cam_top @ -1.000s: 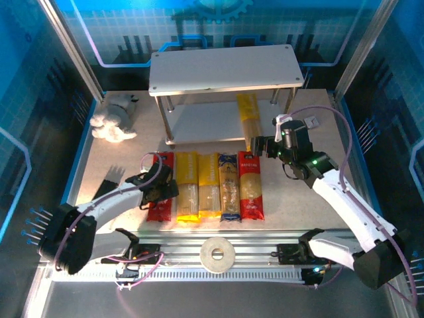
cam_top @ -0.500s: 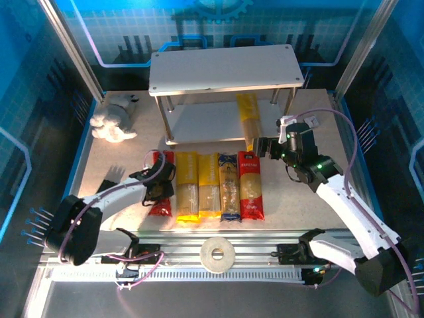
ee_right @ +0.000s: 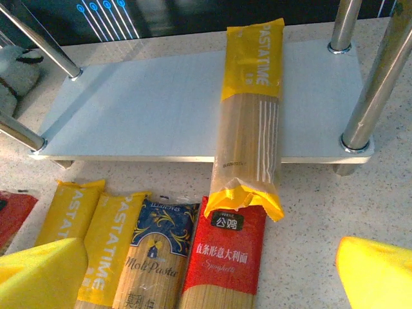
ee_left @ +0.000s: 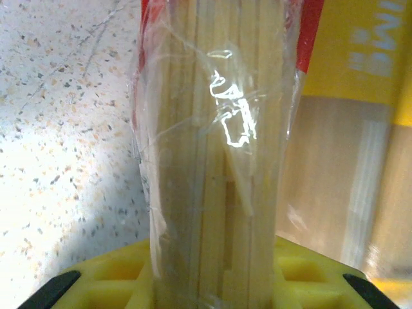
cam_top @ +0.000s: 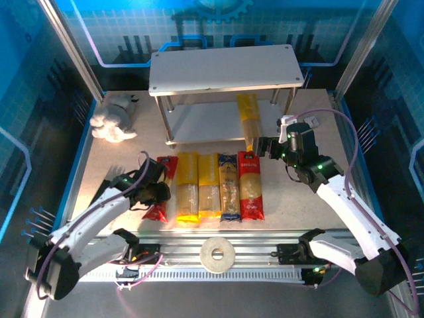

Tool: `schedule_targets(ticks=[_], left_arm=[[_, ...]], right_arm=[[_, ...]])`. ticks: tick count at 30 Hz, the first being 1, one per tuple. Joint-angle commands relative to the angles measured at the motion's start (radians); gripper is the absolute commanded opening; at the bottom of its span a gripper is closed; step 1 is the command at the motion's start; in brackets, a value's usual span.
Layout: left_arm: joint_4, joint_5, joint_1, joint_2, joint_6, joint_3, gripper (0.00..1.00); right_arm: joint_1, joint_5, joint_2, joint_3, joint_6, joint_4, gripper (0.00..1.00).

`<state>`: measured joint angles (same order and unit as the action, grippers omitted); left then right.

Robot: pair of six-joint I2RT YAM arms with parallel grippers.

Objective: Place and organize the pasta boxes and bags onto the shelf

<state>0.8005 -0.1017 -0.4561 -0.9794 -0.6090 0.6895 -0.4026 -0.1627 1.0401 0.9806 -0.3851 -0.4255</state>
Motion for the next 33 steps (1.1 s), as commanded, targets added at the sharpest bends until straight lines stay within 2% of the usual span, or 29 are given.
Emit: schedule_targets(ticks=[1,5,9,15,20,28,33], left_arm=[[0.066,0.05,-0.026,0.08,0.02,0.114,0.09],[0.049,0.049,-0.05,0.082,0.019,0.173,0.1],[-0.117,0.045,-0.05,0.032,0.035,0.195,0.1],[-0.382,0.015,-0.049,-0.197,0.085,0.274,0.1],[-0.5,-0.088,-0.045,-0.403,0.141,0.425,0.1],[-0.545,-0.122,0.007,-0.65,0.156,0.624,0.1],[-0.536,-0.178,0.039,-0.737,0.149,0.705,0.1]], right_arm=[[0.004,0.015,0.005,0.01,-0.022,0.028,1.0],[-0.009,0.017,0.018,0.018,-0.023,0.03,1.0],[-0.028,0.018,0.039,0.027,-0.027,0.031,1.0],[-0.048,0.027,0.059,0.046,-0.021,0.021,1.0],[-0.054,0.035,0.063,0.048,-0.019,0.016,1.0],[-0.057,0.03,0.055,0.035,-0.013,0.014,1.0],[-0.057,0.028,0.058,0.028,-0.008,0.009,1.0]])
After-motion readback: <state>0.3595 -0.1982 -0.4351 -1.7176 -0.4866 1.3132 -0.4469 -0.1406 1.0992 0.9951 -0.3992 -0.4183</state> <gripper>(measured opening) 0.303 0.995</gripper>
